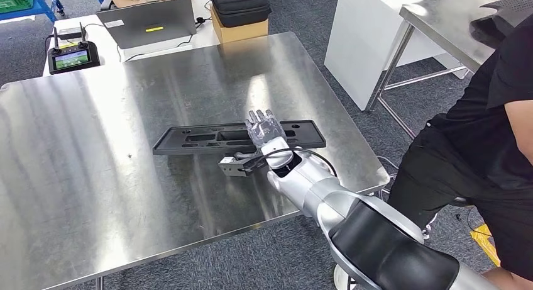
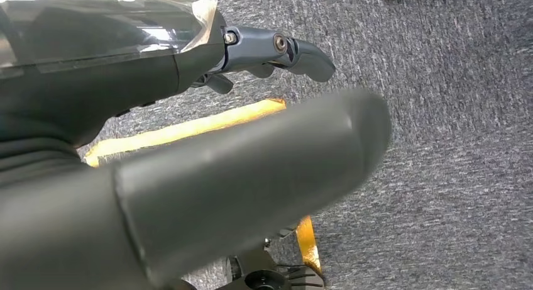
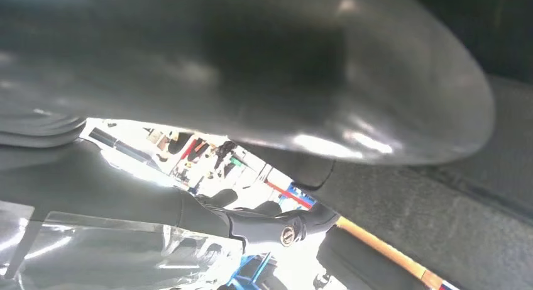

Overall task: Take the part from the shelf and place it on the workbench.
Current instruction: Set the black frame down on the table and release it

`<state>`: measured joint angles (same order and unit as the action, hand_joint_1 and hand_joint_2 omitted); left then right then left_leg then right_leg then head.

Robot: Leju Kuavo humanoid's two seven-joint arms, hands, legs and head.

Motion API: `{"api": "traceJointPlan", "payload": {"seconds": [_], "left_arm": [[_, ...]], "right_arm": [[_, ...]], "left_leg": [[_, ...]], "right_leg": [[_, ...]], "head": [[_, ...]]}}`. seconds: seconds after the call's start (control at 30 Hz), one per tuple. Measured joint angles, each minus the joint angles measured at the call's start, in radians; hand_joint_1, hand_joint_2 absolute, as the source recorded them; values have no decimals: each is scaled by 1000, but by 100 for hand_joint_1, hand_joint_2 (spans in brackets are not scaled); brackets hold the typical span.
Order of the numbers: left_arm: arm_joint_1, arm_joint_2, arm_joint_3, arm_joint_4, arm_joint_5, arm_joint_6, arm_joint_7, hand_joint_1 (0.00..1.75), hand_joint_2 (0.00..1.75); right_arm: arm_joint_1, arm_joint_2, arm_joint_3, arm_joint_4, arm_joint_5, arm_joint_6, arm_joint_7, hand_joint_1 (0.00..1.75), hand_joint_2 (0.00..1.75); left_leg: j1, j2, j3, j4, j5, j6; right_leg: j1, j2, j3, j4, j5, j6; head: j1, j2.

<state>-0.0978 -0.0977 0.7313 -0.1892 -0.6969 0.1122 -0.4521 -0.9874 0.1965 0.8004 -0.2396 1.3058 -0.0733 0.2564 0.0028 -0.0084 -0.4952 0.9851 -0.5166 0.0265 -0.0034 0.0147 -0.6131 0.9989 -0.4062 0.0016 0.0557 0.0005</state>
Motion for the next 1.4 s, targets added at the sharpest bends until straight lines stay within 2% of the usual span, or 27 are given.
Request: {"api": "traceJointPlan", "payload": {"seconds": [0.77, 0.87, 0.93, 1.0, 1.07, 1.2, 1.4], "left_arm": [[-15, 0, -1, 0, -35, -7, 6, 0, 0], [-14, -1, 0, 0, -39, -5, -1, 0, 0], [-14, -2, 0, 0, -44, -3, -2, 0, 0], [-14, -4, 0, 0, -47, -2, -3, 0, 0], [-14, -6, 0, 0, -50, -2, -3, 0, 0], [-12, -8, 0, 0, -55, -2, -3, 0, 0], [-12, -8, 0, 0, -55, -2, -3, 0, 0]], "right_arm": [[-115, 13, -93, -74, 23, -156, -30, 0, 0], [-113, 22, -152, -103, -77, -227, -124, 0, 0], [-103, 36, -228, -137, -222, -256, -264, 0, 0], [-87, 56, -320, -180, -369, -242, -407, 0, 0], [-74, 73, -399, -217, -445, -223, -482, 0, 0], [-59, 91, -486, -259, -465, -212, -503, 0, 0], [-46, 102, -539, -289, -465, -211, -505, 0, 0]], "left_leg": [[0, 0, 0, 0, 0, 0], [0, 0, 0, 0, 0, 0], [0, 0, 0, 0, 0, 0], [0, 0, 0, 0, 0, 0], [0, -1, 0, 0, 0, 0], [0, -1, 0, 0, 0, 0], [0, 0, 0, 0, 0, 0]], "right_leg": [[0, 0, 0, 0, 0, 0], [0, 0, 0, 0, 0, 0], [0, 0, 0, 0, 0, 0], [0, 0, 0, 0, 0, 0], [0, 0, 0, 0, 0, 0], [0, 0, 0, 0, 0, 0], [0, 0, 0, 0, 0, 0]], "head": [[0, 0], [0, 0], [0, 0], [0, 0], [0, 0], [0, 0], [0, 0]]}}
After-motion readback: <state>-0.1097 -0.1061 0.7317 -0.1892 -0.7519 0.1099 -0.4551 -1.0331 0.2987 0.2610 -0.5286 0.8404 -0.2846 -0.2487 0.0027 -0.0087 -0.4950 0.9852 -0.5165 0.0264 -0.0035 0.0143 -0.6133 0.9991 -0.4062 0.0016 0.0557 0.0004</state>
